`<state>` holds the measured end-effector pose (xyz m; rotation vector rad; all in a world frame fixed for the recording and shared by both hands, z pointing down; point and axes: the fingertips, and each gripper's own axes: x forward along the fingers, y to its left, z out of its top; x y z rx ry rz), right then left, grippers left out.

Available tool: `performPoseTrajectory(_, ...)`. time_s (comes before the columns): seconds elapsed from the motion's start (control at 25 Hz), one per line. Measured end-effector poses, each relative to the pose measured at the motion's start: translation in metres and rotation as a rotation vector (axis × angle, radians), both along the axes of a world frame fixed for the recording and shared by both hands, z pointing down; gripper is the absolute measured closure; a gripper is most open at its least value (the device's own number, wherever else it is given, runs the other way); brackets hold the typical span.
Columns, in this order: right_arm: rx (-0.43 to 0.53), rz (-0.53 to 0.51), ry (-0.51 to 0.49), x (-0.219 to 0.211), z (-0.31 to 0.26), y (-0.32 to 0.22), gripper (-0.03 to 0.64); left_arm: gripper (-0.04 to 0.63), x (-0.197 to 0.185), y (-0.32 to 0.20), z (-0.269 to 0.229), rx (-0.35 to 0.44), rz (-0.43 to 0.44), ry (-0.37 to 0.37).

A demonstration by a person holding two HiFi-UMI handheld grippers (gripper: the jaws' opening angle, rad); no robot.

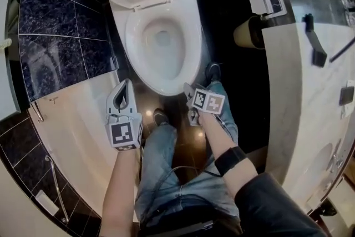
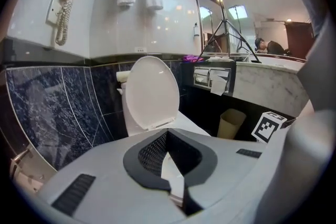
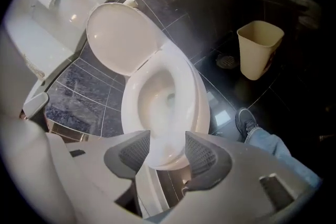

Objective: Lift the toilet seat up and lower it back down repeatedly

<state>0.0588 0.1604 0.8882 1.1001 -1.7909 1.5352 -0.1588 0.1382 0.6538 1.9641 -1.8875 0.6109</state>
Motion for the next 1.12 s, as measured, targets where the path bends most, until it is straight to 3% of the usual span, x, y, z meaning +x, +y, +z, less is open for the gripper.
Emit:
performPoseTrajectory(0.6, -0.108, 0.355, -0.21, 0.003, 0.062, -0.001, 0.408, 0.595, 0.013, -0.012, 0.048, -0.023, 0.041, 0.006)
performPoseTrajectory(0.68, -0.104, 0.365, -0.229, 0.003, 0.061, 0.0, 0.449, 0.595, 0.014, -0.012, 0.052, -0.031, 0.04, 0.008)
performPoseTrajectory(1.12, -0.108, 0.372, -0.282, 0.002, 0.06, -0.001, 0.454, 0.595, 0.019, -0.006, 0.067, -0.063, 0.041, 0.017)
